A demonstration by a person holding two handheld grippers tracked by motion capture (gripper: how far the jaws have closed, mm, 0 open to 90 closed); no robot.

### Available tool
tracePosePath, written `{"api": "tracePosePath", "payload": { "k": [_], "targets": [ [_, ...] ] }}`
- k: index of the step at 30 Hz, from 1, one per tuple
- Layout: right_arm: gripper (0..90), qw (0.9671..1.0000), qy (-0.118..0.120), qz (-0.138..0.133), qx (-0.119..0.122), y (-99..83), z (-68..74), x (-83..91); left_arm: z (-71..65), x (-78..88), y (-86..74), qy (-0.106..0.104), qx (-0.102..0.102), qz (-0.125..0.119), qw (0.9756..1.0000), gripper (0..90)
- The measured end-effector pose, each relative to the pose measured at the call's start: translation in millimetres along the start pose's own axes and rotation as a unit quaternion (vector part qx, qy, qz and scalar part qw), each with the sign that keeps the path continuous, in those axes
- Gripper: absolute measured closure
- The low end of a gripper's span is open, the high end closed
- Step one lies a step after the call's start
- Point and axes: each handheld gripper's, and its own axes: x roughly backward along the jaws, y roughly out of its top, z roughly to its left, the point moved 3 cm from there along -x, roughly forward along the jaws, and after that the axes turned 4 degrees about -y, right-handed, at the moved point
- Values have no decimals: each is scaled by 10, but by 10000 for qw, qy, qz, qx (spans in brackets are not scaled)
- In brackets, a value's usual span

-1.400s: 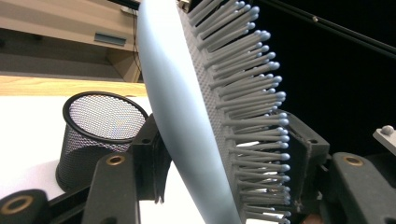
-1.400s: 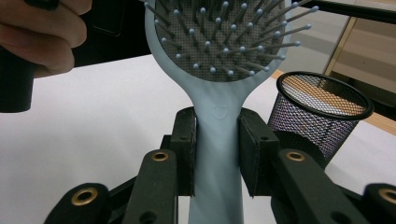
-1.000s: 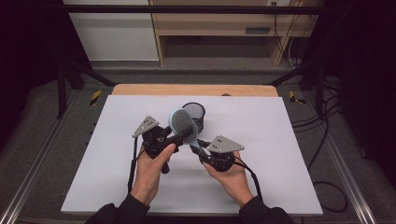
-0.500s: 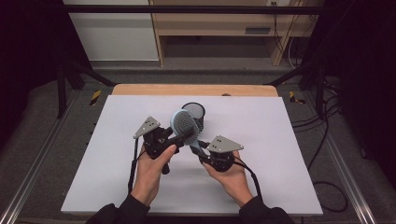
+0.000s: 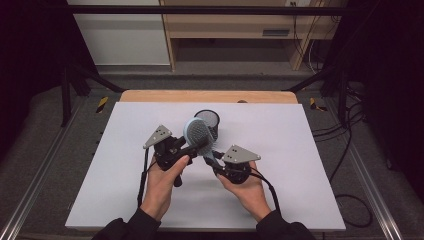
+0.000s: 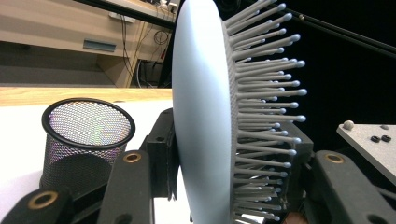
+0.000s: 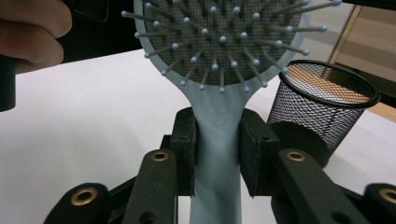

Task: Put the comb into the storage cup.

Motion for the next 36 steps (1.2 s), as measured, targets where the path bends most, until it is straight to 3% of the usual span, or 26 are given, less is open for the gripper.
{"api": "tracePosePath", "payload": {
  "k": [3,10,13,17,20,24,30,36],
  "targets": [
    [684,10000,5,36,-62,-4,-3,-5,-4,1,-3,-8,-53,14,10000,514],
    [451,9996,-49,-1,-283,25,-59,67,52,42,45,70,-22,-78,9999,514],
    [354,9987,-25,-12,-514,18,-110,103,79,75,93,130,-74,-114,9998,514],
    [283,9989,-46,54,-469,-45,-154,162,113,114,165,196,-119,-200,9995,513],
    [296,9981,-159,295,-523,-121,-213,250,125,136,212,223,-157,-252,9993,513],
    [219,9971,-134,435,-611,-206,-301,389,142,159,269,274,-237,-304,9989,513],
    [159,9956,-235,288,-854,-295,-471,600,169,178,394,333,-316,-392,9982,513],
    [128,9950,-475,160,-866,-422,-611,872,187,192,500,380,-386,-490,9973,512]
  ]
}}
